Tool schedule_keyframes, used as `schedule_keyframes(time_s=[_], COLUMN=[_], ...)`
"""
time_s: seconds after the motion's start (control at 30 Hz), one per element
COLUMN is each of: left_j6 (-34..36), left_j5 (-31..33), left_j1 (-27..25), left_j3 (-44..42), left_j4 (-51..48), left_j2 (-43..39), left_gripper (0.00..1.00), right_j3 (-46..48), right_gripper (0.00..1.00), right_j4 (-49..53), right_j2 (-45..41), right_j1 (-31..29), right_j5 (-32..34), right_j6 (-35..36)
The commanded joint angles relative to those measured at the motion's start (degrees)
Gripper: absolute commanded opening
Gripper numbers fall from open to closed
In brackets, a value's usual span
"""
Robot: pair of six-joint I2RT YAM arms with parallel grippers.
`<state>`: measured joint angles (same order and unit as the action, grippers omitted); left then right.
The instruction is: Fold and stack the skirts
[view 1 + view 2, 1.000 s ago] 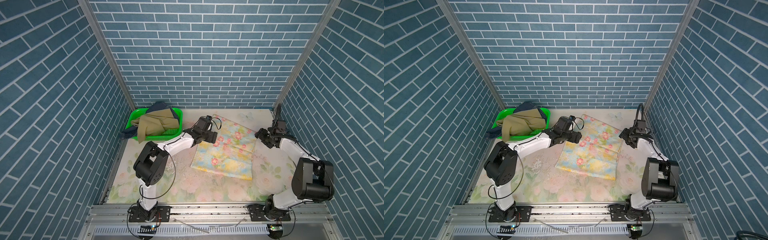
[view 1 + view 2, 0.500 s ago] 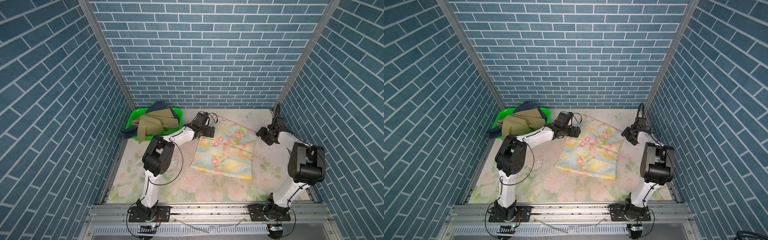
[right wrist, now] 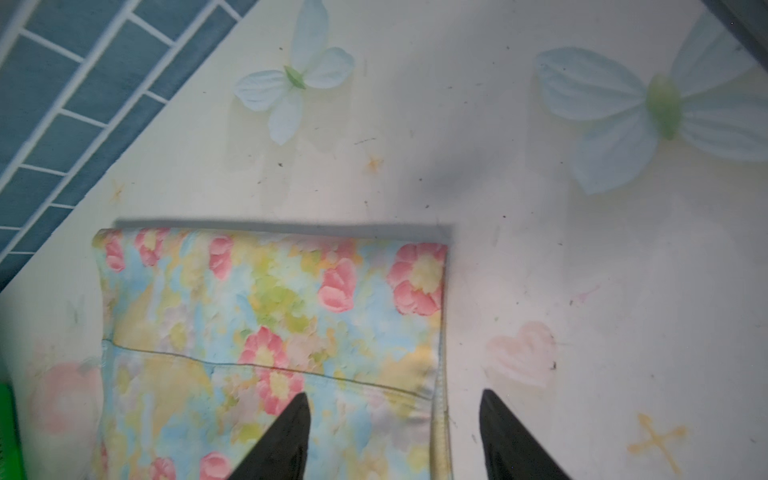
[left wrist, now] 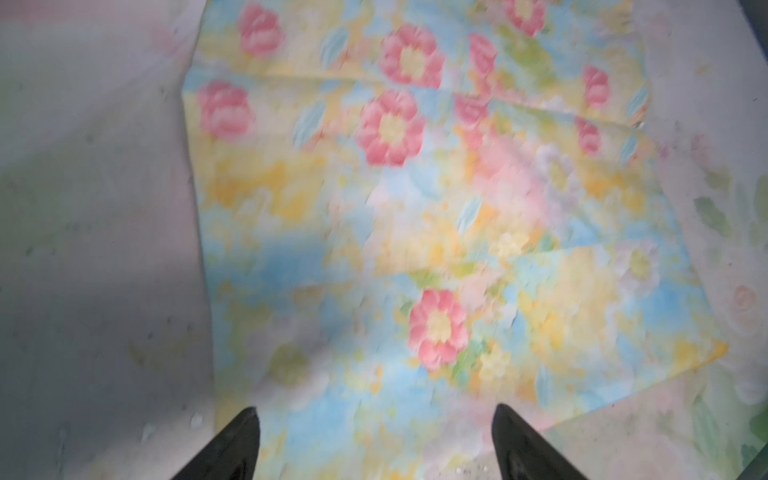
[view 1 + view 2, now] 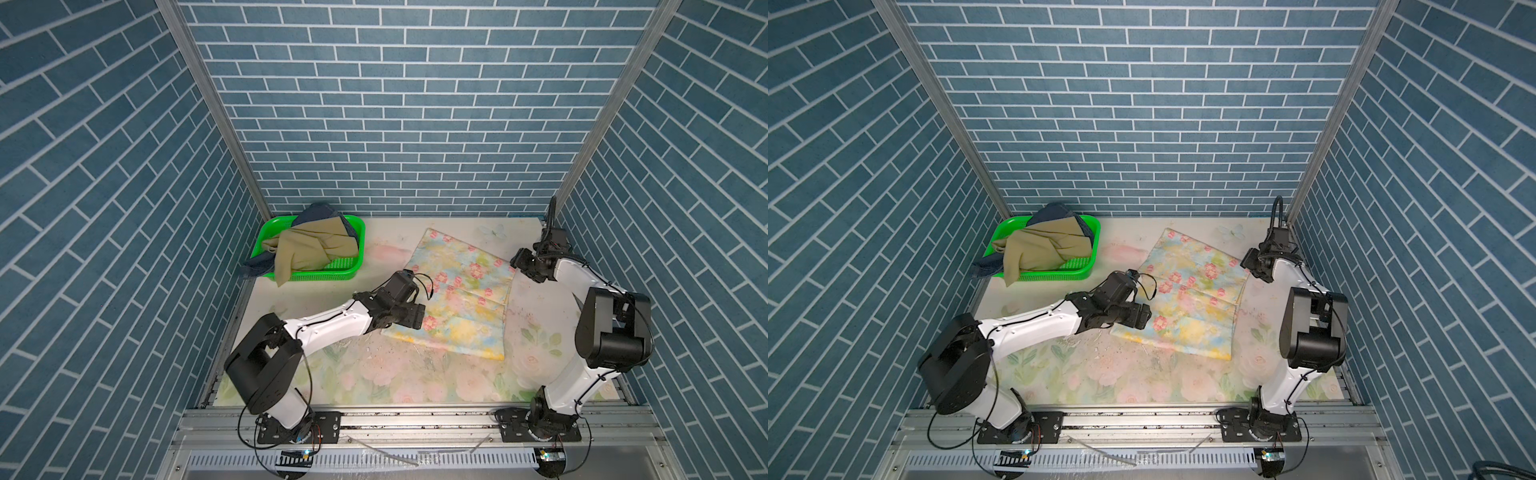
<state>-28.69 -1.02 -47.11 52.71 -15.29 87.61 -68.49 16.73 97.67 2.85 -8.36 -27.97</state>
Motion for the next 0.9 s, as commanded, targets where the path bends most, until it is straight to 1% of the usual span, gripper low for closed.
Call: schedule_keyframes(time_s=[0.0, 0.13, 0.23, 0.33, 0.37, 0.43, 0.7, 0.8, 0.87], left_j6=[-8.96, -18.36, -26.94, -34.02, -37.37, -41.12, -50.48, -52.52, -53.01], left_j5=[2.44, 2.43, 2.04, 2.99, 3.61, 4.23, 8.22, 10.03, 10.59], left_j1=[-1.18, -1.57, -1.92, -2.5, -2.67, -2.8, -3.42, -3.69, -3.69], left_j3=[-4.53, -8.93, -12.37, -14.82, -15.29, -16.14, -17.29, -16.55, -16.46], left_j4=[-3.48, -3.64, -0.22, 1.67, 1.58, 1.54, 4.33, 4.74, 6.36], left_j2=[-3.04, -6.18, -8.64, -10.0, -10.27, -10.25, -6.39, -3.7, -1.44], left_gripper=[0.85, 0.84, 0.82, 0.81, 0.81, 0.8, 0.76, 0.69, 0.59], right_j3=[2.91, 5.59, 7.7, 9.5, 9.97, 10.97, 13.69, 14.17, 14.17], right_gripper=[0.64, 0.65, 0.65, 0.65, 0.65, 0.65, 0.66, 0.66, 0.66], right_j4=[1.57, 1.83, 1.58, 1.41, 1.51, 1.48, 2.66, 3.28, 3.83], right_j2=[-6.53, -10.87, -13.64, -16.19, -17.02, -18.64, -24.81, -26.24, -26.98], right_j1=[-2.98, -6.3, -8.5, -9.61, -9.79, -9.89, -10.11, -10.1, -10.07], right_j5=[2.99, 4.75, 5.7, 6.16, 6.29, 6.36, 7.14, 7.55, 8.21], right_j6=[2.3, 1.82, 1.17, 0.55, 0.39, 0.28, 0.45, 0.63, 1.04])
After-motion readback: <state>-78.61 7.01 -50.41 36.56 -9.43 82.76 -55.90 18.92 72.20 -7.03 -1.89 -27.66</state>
